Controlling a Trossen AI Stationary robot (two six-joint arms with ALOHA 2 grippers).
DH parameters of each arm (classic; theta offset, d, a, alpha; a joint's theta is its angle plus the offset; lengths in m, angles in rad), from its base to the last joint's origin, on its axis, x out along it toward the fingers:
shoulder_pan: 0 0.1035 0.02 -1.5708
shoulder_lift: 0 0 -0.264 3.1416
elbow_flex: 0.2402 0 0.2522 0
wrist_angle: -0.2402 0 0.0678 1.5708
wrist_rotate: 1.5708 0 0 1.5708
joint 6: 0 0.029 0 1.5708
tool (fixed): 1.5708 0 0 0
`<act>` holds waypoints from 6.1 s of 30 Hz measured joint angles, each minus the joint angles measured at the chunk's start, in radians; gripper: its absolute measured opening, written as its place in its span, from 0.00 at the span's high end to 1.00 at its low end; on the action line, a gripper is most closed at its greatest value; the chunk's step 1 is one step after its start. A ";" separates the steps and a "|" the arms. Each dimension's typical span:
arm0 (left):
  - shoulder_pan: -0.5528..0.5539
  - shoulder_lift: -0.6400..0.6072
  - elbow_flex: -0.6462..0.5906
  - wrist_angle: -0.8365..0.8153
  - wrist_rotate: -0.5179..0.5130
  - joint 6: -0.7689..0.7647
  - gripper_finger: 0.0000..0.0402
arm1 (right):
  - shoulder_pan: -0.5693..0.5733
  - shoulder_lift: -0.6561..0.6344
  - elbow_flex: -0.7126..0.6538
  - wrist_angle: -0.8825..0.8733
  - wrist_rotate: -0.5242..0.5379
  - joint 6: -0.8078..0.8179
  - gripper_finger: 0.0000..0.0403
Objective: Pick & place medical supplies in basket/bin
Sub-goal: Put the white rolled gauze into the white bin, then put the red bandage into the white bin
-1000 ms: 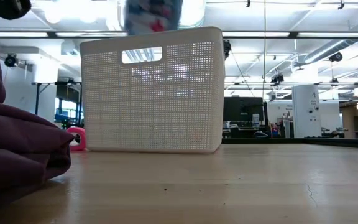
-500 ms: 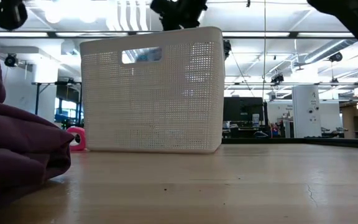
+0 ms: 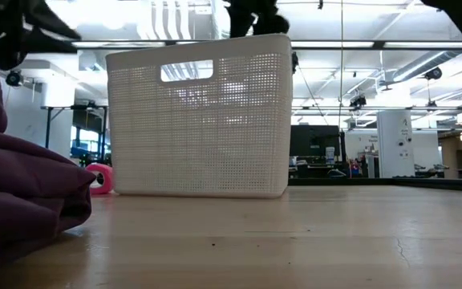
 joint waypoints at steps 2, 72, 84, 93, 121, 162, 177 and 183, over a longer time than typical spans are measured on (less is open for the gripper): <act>0.075 -0.005 0.000 -0.036 0.045 -0.004 0.76 | 0.023 -0.006 0.000 -0.036 0.047 0.019 0.31; 1.645 0.947 0.199 -0.033 1.040 1.366 0.53 | 0.461 -0.141 -0.302 -0.196 0.236 0.600 0.97; 1.658 1.016 0.132 0.125 0.994 1.559 0.53 | 0.461 -0.318 -0.480 -0.087 0.247 0.718 0.97; 1.701 1.003 0.101 0.211 1.114 1.633 0.66 | 0.460 -0.332 -0.508 -0.022 0.246 0.706 0.97; 1.196 0.674 0.511 0.841 1.293 1.237 0.85 | 0.452 -0.367 -0.506 -0.043 0.278 0.638 0.97; 1.126 0.450 0.035 -0.044 1.232 1.003 0.43 | 0.498 -0.416 -0.549 -0.104 0.304 0.682 0.97; 1.198 0.779 0.005 0.179 1.168 1.196 0.43 | 0.500 -0.416 -0.549 -0.104 0.276 0.702 0.97; 1.237 0.907 0.009 0.180 1.204 1.221 0.44 | 0.502 -0.416 -0.549 -0.105 0.269 0.706 0.97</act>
